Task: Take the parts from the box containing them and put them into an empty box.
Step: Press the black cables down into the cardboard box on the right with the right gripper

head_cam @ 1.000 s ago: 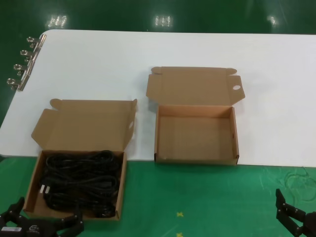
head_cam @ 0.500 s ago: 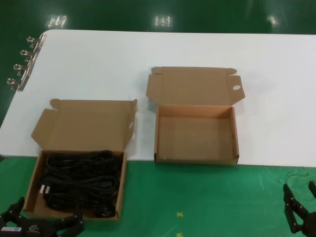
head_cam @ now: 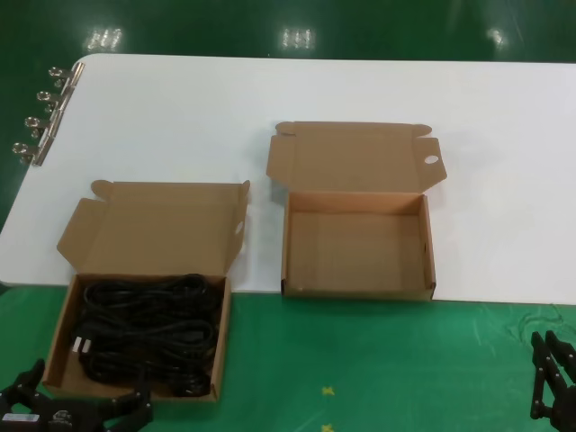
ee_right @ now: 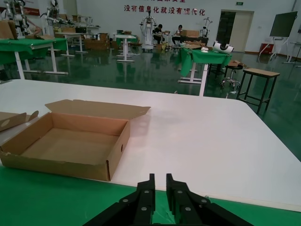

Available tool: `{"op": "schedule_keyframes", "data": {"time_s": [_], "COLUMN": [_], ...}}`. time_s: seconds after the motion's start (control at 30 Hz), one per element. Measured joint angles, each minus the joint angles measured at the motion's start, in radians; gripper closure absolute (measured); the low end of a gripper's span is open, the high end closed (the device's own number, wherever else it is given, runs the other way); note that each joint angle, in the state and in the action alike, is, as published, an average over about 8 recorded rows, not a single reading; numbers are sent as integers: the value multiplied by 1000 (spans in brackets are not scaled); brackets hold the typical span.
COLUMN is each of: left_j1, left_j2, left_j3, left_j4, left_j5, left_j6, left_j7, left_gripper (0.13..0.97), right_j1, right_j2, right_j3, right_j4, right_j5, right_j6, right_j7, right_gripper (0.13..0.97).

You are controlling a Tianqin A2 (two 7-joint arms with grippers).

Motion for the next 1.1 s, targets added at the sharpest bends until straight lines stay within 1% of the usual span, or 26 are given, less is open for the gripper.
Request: {"op": "schedule_keyframes", "data": {"time_s": [0.17, 0.6, 0.73, 0.83, 0.9, 0.93, 1.03, 1.1], "left_j1": [0, 0, -4, -12, -21, -28, -58, -90], "left_j2": [0, -1, -16, -47, -80, -99, -175, -239], "left_j3": [0, 1, 13, 41, 71, 89, 164, 231], "left_j4": [0, 0, -3, -8, -12, -14, -21, -25], "left_j5": [0, 0, -4, -10, -18, -22, -45, -70], "left_j6": [0, 0, -5, -14, -23, -28, -51, -69], "left_j7": [0, 0, -1, 0, 7, 12, 45, 82], "left_gripper": [132, 132, 132, 132, 132, 132, 132, 132], "right_j1": [0, 0, 0, 0, 0, 0, 0, 0], "right_j2": [0, 0, 0, 0, 0, 0, 0, 0], "right_j3": [0, 0, 0, 0, 0, 0, 0, 0], "right_j4": [0, 0, 0, 0, 0, 0, 0, 0], "right_j5": [0, 0, 0, 0, 0, 0, 0, 0], "right_j6": [0, 0, 0, 0, 0, 0, 0, 0], "right_j7": [0, 0, 0, 0, 0, 0, 0, 0], "right_gripper": [904, 924, 887, 860, 851, 833, 780, 744]}}
